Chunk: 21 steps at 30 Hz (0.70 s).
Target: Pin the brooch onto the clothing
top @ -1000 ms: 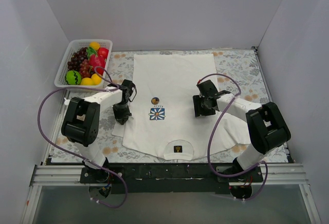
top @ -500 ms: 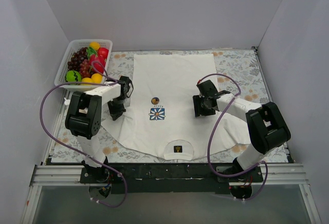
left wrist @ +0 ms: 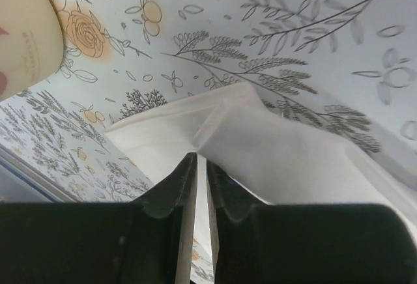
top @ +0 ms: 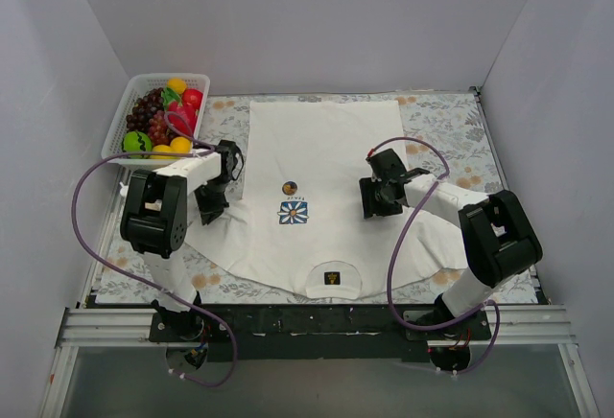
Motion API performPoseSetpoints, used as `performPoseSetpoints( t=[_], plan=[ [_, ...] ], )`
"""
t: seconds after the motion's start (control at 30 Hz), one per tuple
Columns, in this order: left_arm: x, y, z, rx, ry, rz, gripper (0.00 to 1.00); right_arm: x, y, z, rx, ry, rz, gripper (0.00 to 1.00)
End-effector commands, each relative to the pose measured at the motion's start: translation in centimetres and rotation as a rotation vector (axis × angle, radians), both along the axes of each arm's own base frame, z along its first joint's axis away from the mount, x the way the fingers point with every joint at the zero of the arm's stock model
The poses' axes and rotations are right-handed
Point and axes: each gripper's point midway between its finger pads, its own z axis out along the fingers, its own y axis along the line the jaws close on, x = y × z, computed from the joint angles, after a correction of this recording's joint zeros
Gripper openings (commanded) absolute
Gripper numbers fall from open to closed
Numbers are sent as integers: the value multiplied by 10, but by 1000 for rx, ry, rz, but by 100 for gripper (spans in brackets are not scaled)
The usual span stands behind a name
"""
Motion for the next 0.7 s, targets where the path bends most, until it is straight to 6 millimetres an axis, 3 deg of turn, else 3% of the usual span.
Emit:
performPoseSetpoints(
  t=[0.0, 0.1, 0.17, 0.23, 0.27, 0.33, 0.37, 0.57, 0.63, 0.67],
  plan=[
    [40, -14, 44, -77, -195, -16, 14, 12, 7, 29, 28, -66, 26, 61],
    [58, -27, 65, -154, -281, -57, 24, 21, 12, 55, 64, -143, 44, 62],
    [69, -34, 85, -197, -367, -96, 47, 25, 14, 78, 97, -214, 57, 63],
    [78, -48, 101, -269, -446, -142, 60, 28, 16, 96, 121, -275, 66, 63],
    [80, -51, 119, -295, -506, -166, 77, 29, 16, 112, 142, -321, 67, 74],
    [86, -66, 136, -375, -589, -219, 89, 31, 17, 130, 168, -386, 68, 77],
    [85, -69, 156, -404, -660, -238, 98, 30, 16, 148, 195, -439, 65, 79],
    [83, -101, 221, -601, -935, -366, 98, 26, 14, 219, 323, -679, 41, 83],
    [77, -110, 252, -672, -1053, -412, 98, 23, 11, 229, 340, -722, 31, 83],
    [72, -112, 251, -690, -1070, -413, 98, 21, 7, 245, 358, -774, 17, 83]
  ],
)
